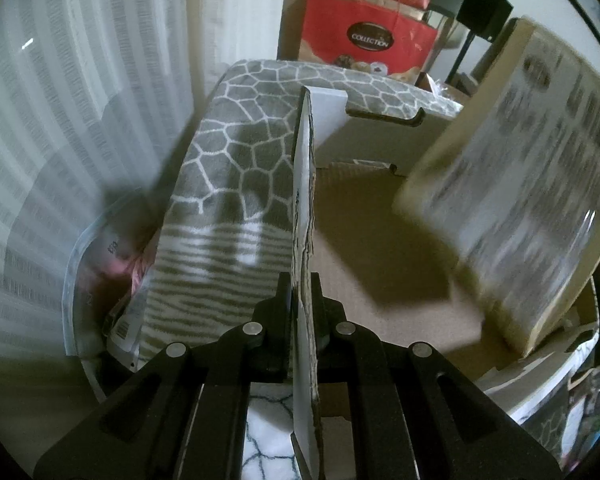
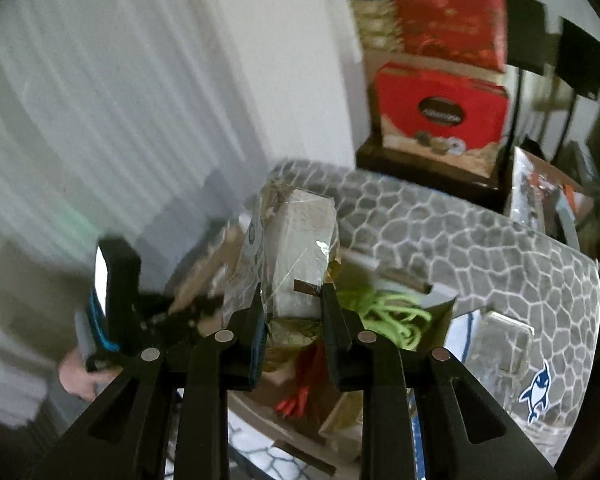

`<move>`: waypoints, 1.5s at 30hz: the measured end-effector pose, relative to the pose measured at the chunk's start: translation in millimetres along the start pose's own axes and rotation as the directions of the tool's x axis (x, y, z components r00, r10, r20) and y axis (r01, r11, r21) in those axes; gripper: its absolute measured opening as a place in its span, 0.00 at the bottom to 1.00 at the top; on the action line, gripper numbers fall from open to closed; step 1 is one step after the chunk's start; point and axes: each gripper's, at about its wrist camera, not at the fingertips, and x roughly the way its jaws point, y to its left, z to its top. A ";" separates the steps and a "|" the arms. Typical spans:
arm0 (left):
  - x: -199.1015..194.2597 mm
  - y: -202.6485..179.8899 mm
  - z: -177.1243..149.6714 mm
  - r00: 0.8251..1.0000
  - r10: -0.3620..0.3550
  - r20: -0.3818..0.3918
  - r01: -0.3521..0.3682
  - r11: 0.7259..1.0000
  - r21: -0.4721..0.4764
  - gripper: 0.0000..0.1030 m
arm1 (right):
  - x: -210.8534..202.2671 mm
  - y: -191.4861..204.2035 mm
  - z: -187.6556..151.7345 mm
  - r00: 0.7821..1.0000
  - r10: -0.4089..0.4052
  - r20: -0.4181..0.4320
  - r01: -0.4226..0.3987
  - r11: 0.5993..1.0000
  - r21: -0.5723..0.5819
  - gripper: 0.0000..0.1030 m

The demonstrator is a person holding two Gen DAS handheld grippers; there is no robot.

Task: Organize objects
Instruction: 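Lift the gold packet and carry it over the tray with the right tool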

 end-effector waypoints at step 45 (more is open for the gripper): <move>-1.1 -0.2 2.1 1.000 -0.029 -0.006 0.029 0.999 -0.012 0.07 | 104.3 25.5 46.6 0.999 -0.034 0.022 0.038 0.975 -0.219 0.22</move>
